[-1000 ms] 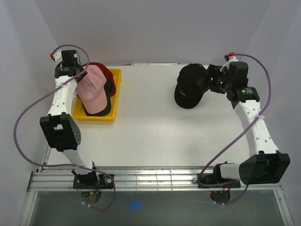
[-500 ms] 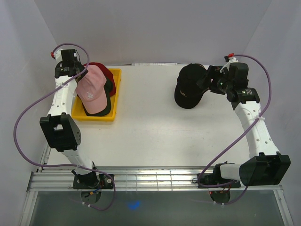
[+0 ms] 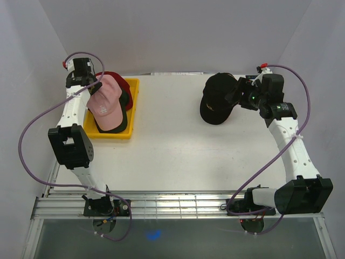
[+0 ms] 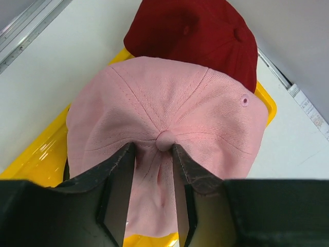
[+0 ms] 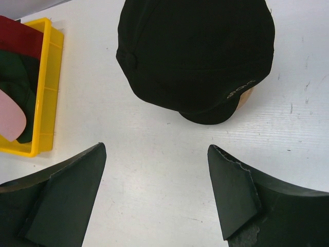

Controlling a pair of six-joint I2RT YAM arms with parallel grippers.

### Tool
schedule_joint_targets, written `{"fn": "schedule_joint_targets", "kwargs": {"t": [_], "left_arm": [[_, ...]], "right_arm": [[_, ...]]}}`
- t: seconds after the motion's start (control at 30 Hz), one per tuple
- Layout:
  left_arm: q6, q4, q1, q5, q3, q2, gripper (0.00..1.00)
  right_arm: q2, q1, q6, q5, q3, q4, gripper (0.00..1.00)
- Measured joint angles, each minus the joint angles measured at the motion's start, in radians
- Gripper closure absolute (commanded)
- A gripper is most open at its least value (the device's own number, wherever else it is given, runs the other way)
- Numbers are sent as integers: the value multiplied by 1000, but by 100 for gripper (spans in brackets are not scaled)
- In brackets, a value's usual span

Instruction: Stack the hats

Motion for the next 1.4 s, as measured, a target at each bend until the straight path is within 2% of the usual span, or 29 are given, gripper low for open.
{"fn": "schedule_joint_targets", "kwargs": {"t": [0.07,0.1,0.17,0.2,0.3,0.8,1.4], "left_arm": [[2,0,0,4,4,0,64],[1,0,0,5,4,0,75],[2,-1,0,6,4,0,81],[4,-2,0,7,4,0,89],[9,-8,0,11,13,0,99],[34,-53,-18,36,55,-43,100],[90,-63,-53,187,240,-57,100]], "right_arm": [[0,0,0,0,-5,1,15],[0,0,0,0,-5,0,15],[-1,0,0,0,-5,1,15],[-1,0,0,0,-5,1,15],[-2,0,0,0,-5,2,15],[-2,0,1,0,-5,3,15],[8,0,0,19,17,-2,15]]}}
